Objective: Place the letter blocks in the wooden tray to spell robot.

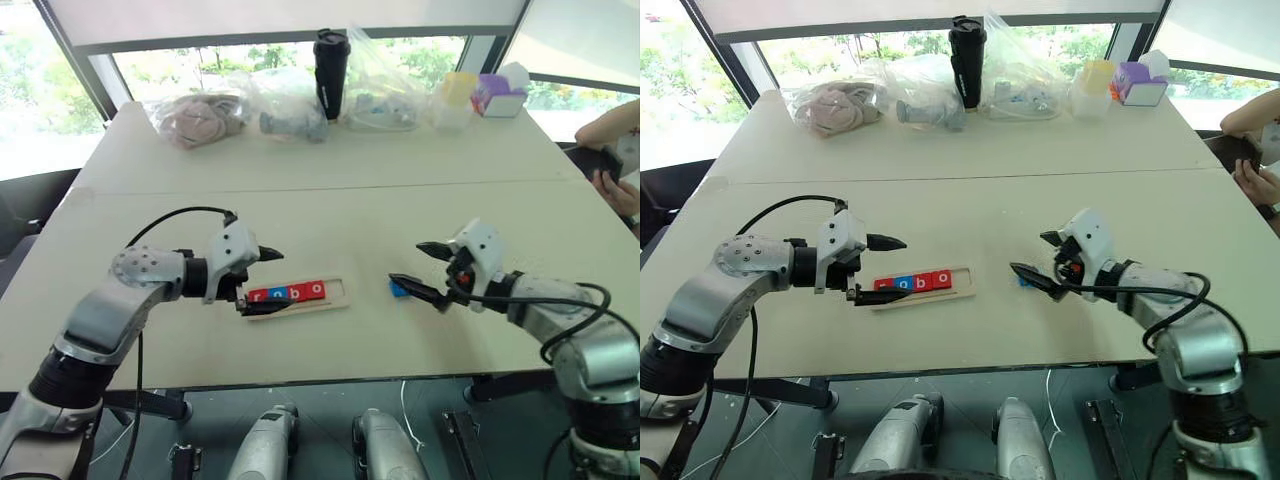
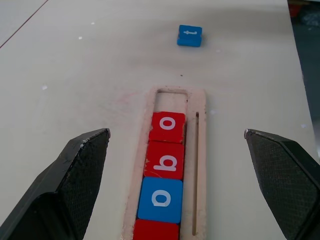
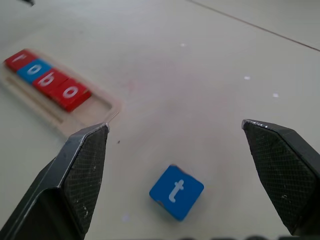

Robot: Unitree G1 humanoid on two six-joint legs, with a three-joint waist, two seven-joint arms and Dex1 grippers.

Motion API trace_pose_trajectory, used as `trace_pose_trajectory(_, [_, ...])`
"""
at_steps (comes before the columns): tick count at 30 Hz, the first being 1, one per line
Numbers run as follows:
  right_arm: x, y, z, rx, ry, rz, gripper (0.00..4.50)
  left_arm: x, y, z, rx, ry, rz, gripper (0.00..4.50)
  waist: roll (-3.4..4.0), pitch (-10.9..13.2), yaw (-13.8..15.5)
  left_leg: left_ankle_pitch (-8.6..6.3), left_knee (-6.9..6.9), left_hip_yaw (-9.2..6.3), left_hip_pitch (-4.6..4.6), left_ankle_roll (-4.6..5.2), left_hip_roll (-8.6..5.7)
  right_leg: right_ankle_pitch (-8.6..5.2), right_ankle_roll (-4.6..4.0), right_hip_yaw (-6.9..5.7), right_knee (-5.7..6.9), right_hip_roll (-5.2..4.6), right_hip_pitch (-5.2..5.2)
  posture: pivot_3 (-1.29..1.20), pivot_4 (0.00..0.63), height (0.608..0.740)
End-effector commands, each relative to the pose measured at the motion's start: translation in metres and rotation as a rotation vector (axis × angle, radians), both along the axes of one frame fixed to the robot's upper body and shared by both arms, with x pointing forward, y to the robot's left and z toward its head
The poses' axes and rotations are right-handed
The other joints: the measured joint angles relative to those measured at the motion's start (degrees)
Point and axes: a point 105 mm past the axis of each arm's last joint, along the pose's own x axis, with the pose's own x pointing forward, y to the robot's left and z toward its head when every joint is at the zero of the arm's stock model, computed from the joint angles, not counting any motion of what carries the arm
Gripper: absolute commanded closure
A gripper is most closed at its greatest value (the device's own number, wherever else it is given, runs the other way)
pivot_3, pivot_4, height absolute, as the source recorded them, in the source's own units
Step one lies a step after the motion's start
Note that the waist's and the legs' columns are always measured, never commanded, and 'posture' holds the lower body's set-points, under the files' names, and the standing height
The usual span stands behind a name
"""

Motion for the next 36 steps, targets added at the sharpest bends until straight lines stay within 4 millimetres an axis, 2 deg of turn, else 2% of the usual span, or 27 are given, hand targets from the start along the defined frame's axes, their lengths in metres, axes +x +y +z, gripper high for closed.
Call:
trace_pose_trajectory(1, [-0.003, -0.002, -0.017, -0.117, 0.036, 0.179, 0.08, -0.003, 0.003, 0.007, 0.036, -0.037, -0.021, 0.0, -0.02, 0.0, 0.0, 0.0, 0.0, -0.01, 0.01, 0.0, 0.01, 0.0, -0.01, 0.0, 0.0, 0.0, 0.01, 0.0, 0.15, 0.74])
trace_pose_trajectory(3, [0.001, -0.012, -0.031, -0.2, 0.054, 0.23, 0.08, -0.005, 0.005, 0.006, 0.045, -0.033, -0.015, 0.0, -0.02, 0.0, 0.0, -0.01, -0.01, -0.01, 0.01, -0.01, 0.02, 0.0, -0.02, 0.01, -0.01, -0.02, 0.0, 0.0, 0.15, 0.74])
trace_pose_trajectory(9, [0.024, -0.02, -0.044, -0.303, 0.032, 0.281, 0.08, -0.009, 0.007, 0.006, 0.037, -0.037, 0.009, 0.0, 0.0, 0.0, 0.0, 0.0, -0.03, 0.03, -0.09, -0.01, 0.0, 0.03, 0.04, 0.06, -0.01, -0.03, -0.14, 0.0, 0.15, 0.74])
trace_pose_trajectory(13, [0.033, -0.016, -0.045, -0.314, 0.015, 0.314, 0.08, -0.011, 0.009, 0.006, 0.035, -0.038, 0.028, 0.0, 0.0, 0.0, 0.1, 0.0, -0.03, 0.01, -0.05, -0.02, 0.01, 0.02, 0.02, 0.05, 0.01, -0.01, -0.12, 0.0, 0.15, 0.74])
trace_pose_trajectory(19, [0.034, -0.01, -0.049, -0.3, 0.031, 0.369, 0.08, -0.014, 0.011, 0.005, 0.033, -0.039, 0.051, 0.0, 0.0, 0.0, 0.2, 0.0, -0.02, 0.01, -0.05, -0.02, 0.0, 0.09, 0.14, 0.06, 0.02, 0.0, -0.1, 0.0, 0.15, 0.74])
trace_pose_trajectory(23, [0.033, -0.008, -0.047, -0.277, 0.038, 0.392, 1.83, -0.014, 0.013, 0.004, 0.037, -0.039, 0.066, 0.0, 0.0, 0.0, 0.1, 0.0, -0.02, 0.01, -0.03, -0.03, 0.0, 0.09, 0.13, 0.06, 0.04, 0.0, -0.09, 0.0, 0.15, 0.74])
trace_pose_trajectory(25, [0.033, -0.006, -0.045, -0.267, 0.036, 0.395, 2.99, -0.014, 0.016, 0.004, 0.041, -0.039, 0.073, 0.0, 0.0, 0.0, 0.1, 0.0, -0.02, 0.01, -0.01, -0.03, 0.0, 0.09, 0.12, 0.08, 0.05, 0.0, -0.09, 0.0, 0.15, 0.74])
trace_pose_trajectory(26, [0.033, -0.005, -0.043, -0.261, 0.03, 0.394, 3.36, -0.014, 0.017, 0.004, 0.043, -0.04, 0.076, 0.0, 0.0, 0.0, 0.1, 0.0, -0.02, 0.01, 0.0, -0.03, 0.0, 0.09, 0.12, 0.08, 0.05, 0.01, -0.09, 0.0, 0.15, 0.74])
trace_pose_trajectory(31, [0.039, 0.015, -0.014, -0.201, -0.065, 0.398, 3.39, -0.013, 0.025, 0.007, 0.051, -0.039, 0.087, 0.0, 0.01, 0.0, 0.0, 0.0, -0.03, 0.01, -0.01, -0.03, 0.0, 0.07, 0.1, 0.1, 0.07, 0.01, -0.12, 0.0, 0.15, 0.74])
trace_pose_trajectory(34, [0.033, 0.047, 0.001, -0.196, -0.106, 0.49, 3.39, -0.017, 0.031, 0.012, 0.045, -0.014, 0.073, 0.0, 0.01, 0.0, -0.1, -0.01, -0.03, 0.01, -0.03, -0.04, 0.01, 0.08, 0.11, 0.11, 0.09, 0.01, -0.16, 0.0, 0.15, 0.74])
trace_pose_trajectory(36, [0.027, 0.069, -0.002, -0.205, -0.099, 0.553, 3.39, -0.019, 0.038, 0.01, 0.087, -0.001, 0.063, 0.0, 0.02, 0.0, -0.1, -0.01, -0.04, 0.0, -0.04, -0.04, 0.01, 0.08, 0.11, 0.11, 0.11, 0.01, -0.2, 0.0, 0.15, 0.74])
